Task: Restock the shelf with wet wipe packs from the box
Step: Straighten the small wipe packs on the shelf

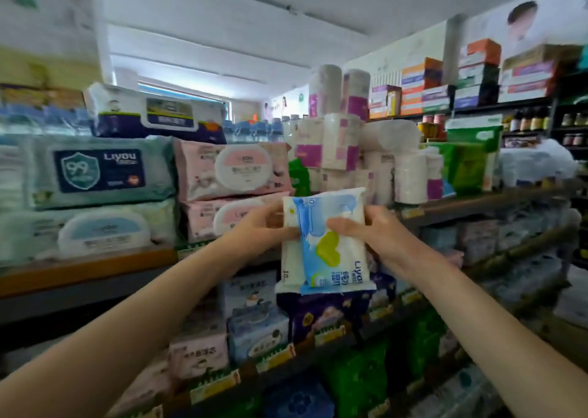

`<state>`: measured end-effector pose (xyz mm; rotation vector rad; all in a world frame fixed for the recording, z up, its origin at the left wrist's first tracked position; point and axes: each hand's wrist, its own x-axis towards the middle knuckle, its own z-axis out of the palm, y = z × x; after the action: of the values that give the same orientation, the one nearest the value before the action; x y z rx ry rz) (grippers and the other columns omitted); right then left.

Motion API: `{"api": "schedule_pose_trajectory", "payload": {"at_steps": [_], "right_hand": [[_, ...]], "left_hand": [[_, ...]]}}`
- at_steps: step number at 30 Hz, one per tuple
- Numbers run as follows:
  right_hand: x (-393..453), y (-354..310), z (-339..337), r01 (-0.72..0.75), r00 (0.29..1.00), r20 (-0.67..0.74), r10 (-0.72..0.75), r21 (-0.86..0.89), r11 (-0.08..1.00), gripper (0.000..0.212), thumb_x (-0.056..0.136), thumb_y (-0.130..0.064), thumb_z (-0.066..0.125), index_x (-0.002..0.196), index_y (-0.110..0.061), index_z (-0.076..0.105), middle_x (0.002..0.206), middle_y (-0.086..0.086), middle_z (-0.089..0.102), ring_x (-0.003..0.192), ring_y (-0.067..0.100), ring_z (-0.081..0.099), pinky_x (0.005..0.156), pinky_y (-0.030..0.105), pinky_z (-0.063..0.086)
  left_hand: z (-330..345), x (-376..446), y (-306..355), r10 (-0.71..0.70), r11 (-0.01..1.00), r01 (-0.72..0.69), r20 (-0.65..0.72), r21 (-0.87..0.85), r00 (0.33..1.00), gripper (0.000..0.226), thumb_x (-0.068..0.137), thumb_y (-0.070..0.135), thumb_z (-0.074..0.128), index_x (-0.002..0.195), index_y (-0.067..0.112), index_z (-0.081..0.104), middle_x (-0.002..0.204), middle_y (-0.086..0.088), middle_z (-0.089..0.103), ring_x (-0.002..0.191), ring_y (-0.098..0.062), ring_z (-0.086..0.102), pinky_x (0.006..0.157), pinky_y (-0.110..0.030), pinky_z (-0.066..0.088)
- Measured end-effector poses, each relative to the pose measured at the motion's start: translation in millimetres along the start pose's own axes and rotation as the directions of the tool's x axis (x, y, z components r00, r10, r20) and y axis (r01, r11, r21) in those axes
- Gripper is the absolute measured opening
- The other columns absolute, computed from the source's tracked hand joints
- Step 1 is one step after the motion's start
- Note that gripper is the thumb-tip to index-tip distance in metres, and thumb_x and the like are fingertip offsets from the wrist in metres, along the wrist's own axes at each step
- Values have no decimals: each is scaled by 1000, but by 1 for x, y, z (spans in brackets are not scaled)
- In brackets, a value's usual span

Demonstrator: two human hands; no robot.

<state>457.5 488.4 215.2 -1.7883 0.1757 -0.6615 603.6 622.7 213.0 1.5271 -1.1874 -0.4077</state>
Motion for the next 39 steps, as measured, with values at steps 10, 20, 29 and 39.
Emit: {"api": "schedule_pose_trajectory", "payload": {"at_steps": [10, 20, 29, 39], "right_hand": [[89, -58, 92, 140, 961, 236, -144, 30, 990, 22, 72, -11, 71, 93, -13, 66, 88, 6, 74, 73, 18, 70, 76, 36, 58], [107, -163, 298, 566, 790, 369, -490, -131, 814, 48, 69, -14, 80, 107, -15, 50, 94, 3, 62, 81, 17, 62, 75, 34, 55], [143, -188, 389, 605, 792, 347, -503, -335, 722, 53, 65, -16, 83, 106, -11, 48, 103, 10, 59, 89, 21, 57, 69, 28, 47], [163, -151, 443, 624, 780, 547, -304, -649, 435, 33, 74, -9, 74, 97, -11, 49, 92, 2, 50, 85, 17, 49, 63, 23, 38]], "left_hand": [[-158, -92, 24, -12, 993, 64, -467, 96, 884, 20, 82, 12, 63, 102, 15, 63, 98, -1, 72, 96, -16, 68, 89, -33, 52], [-299, -207, 77, 79, 951, 99, -537, 294, 840, 17, 84, 8, 57, 93, 20, 65, 78, 8, 74, 72, -5, 70, 64, -19, 55], [-375, -242, 90, -29, 805, 330, -522, 493, 852, 9, 88, 4, 54, 96, 2, 58, 91, -7, 65, 83, -19, 62, 58, -11, 55], [-400, -209, 76, -6, 616, 454, -572, 644, 820, 4, 87, 0, 56, 91, 1, 57, 75, -6, 58, 64, -14, 58, 51, -10, 51]]}}
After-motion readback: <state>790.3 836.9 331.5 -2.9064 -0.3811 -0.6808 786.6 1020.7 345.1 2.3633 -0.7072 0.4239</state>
